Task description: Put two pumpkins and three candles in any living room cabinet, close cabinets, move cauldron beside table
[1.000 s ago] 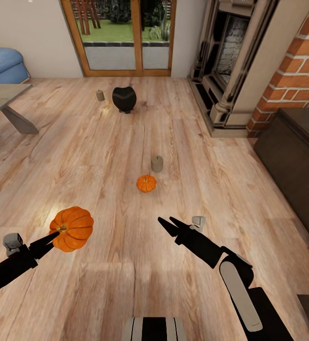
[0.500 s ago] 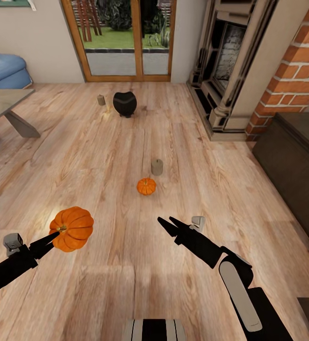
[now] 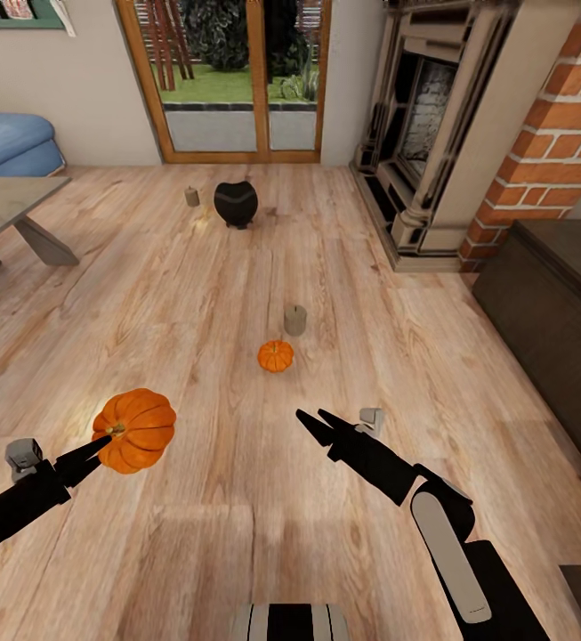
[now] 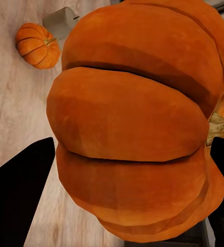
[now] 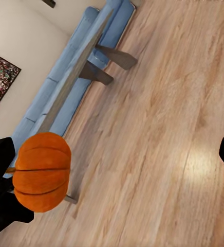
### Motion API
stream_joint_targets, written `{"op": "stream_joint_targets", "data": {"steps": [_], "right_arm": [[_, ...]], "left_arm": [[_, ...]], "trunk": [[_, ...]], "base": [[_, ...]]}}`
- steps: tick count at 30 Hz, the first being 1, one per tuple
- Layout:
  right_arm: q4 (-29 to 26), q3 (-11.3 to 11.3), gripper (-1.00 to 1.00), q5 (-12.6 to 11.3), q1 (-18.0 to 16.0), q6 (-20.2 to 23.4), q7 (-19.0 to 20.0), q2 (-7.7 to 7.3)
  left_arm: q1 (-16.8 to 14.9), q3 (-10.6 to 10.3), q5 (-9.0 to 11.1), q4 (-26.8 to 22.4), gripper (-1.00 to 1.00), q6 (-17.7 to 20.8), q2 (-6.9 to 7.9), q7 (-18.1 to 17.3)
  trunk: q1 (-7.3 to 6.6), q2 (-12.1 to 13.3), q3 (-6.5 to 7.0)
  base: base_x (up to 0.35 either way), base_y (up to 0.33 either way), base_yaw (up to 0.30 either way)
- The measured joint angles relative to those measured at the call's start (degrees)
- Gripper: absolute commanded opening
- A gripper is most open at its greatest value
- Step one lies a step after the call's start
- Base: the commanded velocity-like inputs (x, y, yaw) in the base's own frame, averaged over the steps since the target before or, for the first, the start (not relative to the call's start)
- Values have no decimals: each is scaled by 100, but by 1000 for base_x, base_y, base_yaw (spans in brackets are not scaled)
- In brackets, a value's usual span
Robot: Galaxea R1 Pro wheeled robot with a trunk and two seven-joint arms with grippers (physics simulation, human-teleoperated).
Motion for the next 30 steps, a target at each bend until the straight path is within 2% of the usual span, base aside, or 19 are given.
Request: {"op": "stream_joint_targets", "data": {"steps": [20, 30], "right_arm": [[78, 10, 100, 8, -1, -46, -1, 15], [91, 9, 100, 16, -1, -53, -1, 108]], "left_arm": [[0, 2, -1, 0, -100, 8, 3, 0], [0, 5, -13, 0, -100, 13, 3, 1]], "trunk": [[0, 0, 187], [-3, 0, 281]], "base": [[6, 0, 0], [224, 0, 0]]}}
